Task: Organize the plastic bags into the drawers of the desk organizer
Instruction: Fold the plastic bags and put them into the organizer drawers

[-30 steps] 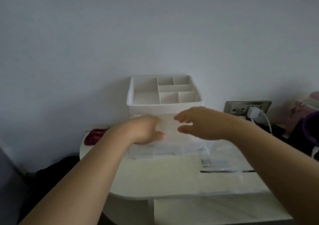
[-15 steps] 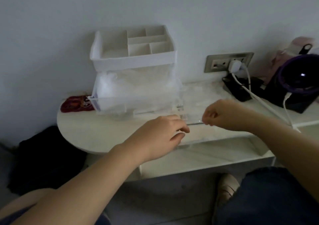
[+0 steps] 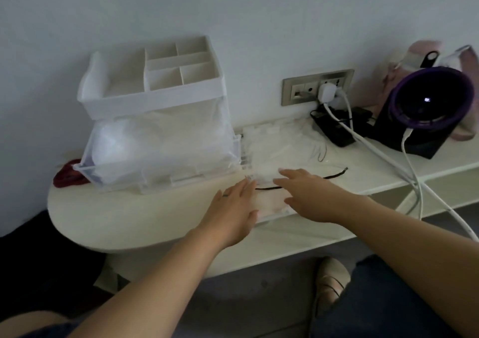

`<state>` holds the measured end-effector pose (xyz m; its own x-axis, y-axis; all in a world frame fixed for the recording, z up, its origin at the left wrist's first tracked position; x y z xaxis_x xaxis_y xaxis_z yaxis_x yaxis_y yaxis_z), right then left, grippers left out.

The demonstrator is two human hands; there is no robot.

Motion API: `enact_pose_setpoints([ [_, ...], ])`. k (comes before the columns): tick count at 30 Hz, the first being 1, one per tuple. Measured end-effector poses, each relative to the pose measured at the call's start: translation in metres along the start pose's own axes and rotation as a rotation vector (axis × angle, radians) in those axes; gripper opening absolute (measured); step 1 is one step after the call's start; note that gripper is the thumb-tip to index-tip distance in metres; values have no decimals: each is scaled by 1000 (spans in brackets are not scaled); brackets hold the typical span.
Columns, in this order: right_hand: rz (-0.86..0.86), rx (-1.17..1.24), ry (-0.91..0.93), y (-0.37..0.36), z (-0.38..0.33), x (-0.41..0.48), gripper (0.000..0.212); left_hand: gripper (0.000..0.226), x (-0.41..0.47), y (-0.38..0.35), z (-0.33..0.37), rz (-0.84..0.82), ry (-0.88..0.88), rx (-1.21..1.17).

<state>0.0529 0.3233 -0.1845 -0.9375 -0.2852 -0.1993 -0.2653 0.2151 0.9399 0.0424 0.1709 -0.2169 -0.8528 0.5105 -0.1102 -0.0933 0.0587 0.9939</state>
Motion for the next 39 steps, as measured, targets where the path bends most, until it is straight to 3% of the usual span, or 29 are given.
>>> enact_pose_setpoints([
  [5,108,-81,-56,8,6,9,51,69,4,4,0,51,22,-30],
  [9,113,-100,-100,6,11,15,29,72,5,4,-2,63,15,-38],
  [15,171,-191,-111,8,3,18,27,76,7,4,-4,57,23,-52],
  [21,208,431,-87,40,6,-3,15,75,11,3,-4,64,48,-121],
  [26,165,1510,-171,53,16,-15,19,68,11,7,-4,82,71,-91],
  [29,228,1896,-186,55,7,-18,23,65,4,14,-2,4,81,-77],
  [32,307,2117,-118,64,-3,-20,35,59,-12,36,1,-14,48,-196],
  [34,361,2201,-111,74,-8,-22,26,51,-31,58,2,20,0,-345],
  [36,435,2240,-111,87,-13,-22,14,40,-56,86,0,109,-55,-509],
  [39,559,2152,-61,112,-23,-19,12,27,-92,127,-12,344,-118,-640],
])
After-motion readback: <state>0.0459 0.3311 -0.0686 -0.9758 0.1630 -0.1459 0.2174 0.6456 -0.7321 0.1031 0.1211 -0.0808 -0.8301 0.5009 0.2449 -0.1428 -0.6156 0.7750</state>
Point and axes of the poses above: each hand's wrist, its own x-axis towards the middle knuckle, its own y-axis out of the back of the hand, z = x × y, the point moved 5 cm from there along x, towards the middle knuckle, and after that the axes turned 11 degrees about x, right-handed, at the moved point
